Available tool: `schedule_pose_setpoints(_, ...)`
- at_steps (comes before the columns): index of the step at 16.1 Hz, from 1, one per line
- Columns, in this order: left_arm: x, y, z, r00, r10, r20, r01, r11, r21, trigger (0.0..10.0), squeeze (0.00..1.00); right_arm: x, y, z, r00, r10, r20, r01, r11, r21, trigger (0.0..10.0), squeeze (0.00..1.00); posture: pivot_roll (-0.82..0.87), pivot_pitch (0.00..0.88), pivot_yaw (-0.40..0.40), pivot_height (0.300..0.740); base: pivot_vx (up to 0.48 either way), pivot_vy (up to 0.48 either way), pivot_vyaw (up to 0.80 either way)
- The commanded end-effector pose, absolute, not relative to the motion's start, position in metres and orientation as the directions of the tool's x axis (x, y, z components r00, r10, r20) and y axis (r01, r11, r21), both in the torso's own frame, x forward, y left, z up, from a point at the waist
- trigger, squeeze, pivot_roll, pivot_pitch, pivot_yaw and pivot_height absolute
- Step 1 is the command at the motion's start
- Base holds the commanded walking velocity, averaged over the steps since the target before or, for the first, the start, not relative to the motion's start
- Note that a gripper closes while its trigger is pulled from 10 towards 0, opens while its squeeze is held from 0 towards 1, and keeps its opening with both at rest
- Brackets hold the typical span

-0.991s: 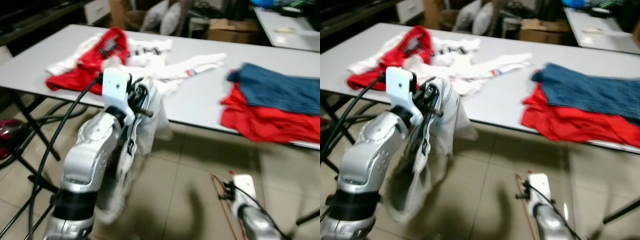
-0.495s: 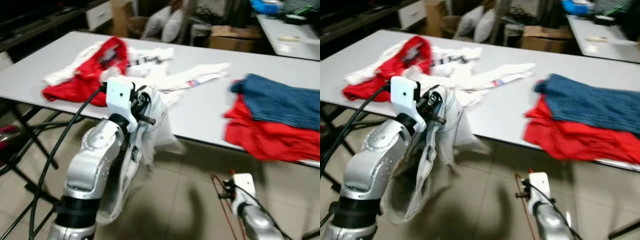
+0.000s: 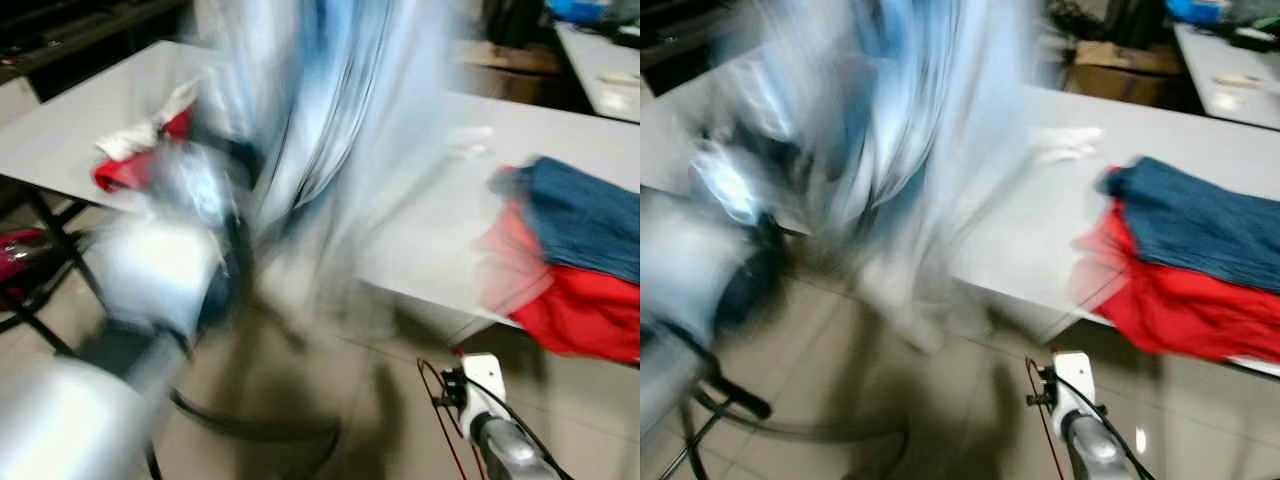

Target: Hang hanger

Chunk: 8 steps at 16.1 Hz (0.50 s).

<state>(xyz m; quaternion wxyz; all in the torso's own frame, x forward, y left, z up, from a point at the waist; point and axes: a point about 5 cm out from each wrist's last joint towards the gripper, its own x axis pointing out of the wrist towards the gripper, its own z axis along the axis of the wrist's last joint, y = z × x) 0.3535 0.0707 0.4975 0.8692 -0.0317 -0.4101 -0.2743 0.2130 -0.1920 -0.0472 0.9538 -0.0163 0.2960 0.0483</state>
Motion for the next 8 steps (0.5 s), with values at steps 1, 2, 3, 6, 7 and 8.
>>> schedule_pose_setpoints(1, 0.343, 0.082, 0.52, 0.454, -0.408, 0.792, 0.433, 0.878, 0.205, 10.0, 0.0, 0.212, -0.194, -0.047, 0.824, 0.07, -0.563, -0.086, 0.996, -0.002, 10.0, 0.0, 0.08, 0.0, 0.028, 0.74, 0.349, 0.0, 0.0)
schedule_pose_setpoints(2, 0.342, 0.084, 0.524, 0.447, -0.411, 0.795, 0.402, 0.886, 0.232, 10.0, 0.0, 0.211, -0.195, -0.048, 0.823, 0.066, -0.564, -0.081, 0.997, -0.001, 10.0, 0.0, 0.08, 0.0, 0.03, 0.74, 0.349, 0.0, 0.0)
schedule_pose_setpoints(3, 0.354, 0.088, 0.507, 0.494, -0.414, 0.765, 0.372, 0.895, 0.245, 10.0, 0.0, 0.21, -0.194, -0.049, 0.821, 0.065, -0.568, -0.079, 0.997, 0.001, 10.0, 0.0, 0.08, 0.0, 0.031, 0.74, 0.341, 0.0, 0.0)
schedule_pose_setpoints(6, 0.4, 0.089, 0.398, 0.698, -0.464, 0.545, 0.373, 0.886, 0.277, 10.0, 0.0, 0.21, -0.192, -0.051, 0.815, 0.074, -0.575, -0.086, 0.996, 0.005, 10.0, 0.0, 0.08, 0.0, 0.019, 0.74, 0.345, 0.0, 0.0)
schedule_pose_setpoints(7, 0.409, 0.088, 0.353, 0.757, -0.477, 0.447, 0.401, 0.879, 0.259, 10.0, 0.0, 0.211, -0.191, -0.05, 0.814, 0.081, -0.576, -0.096, 0.995, 0.004, 10.0, 0.0, 0.08, 0.0, 0.015, 0.74, 0.349, 0.0, 0.0)
schedule_pose_setpoints(8, 0.412, 0.087, 0.322, 0.786, -0.494, 0.371, 0.418, 0.868, 0.269, 10.0, 0.0, 0.211, -0.191, -0.05, 0.813, 0.082, -0.577, -0.098, 0.995, 0.003, 10.0, 0.0, 0.08, 0.0, 0.015, 0.74, 0.319, 0.0, 0.0)
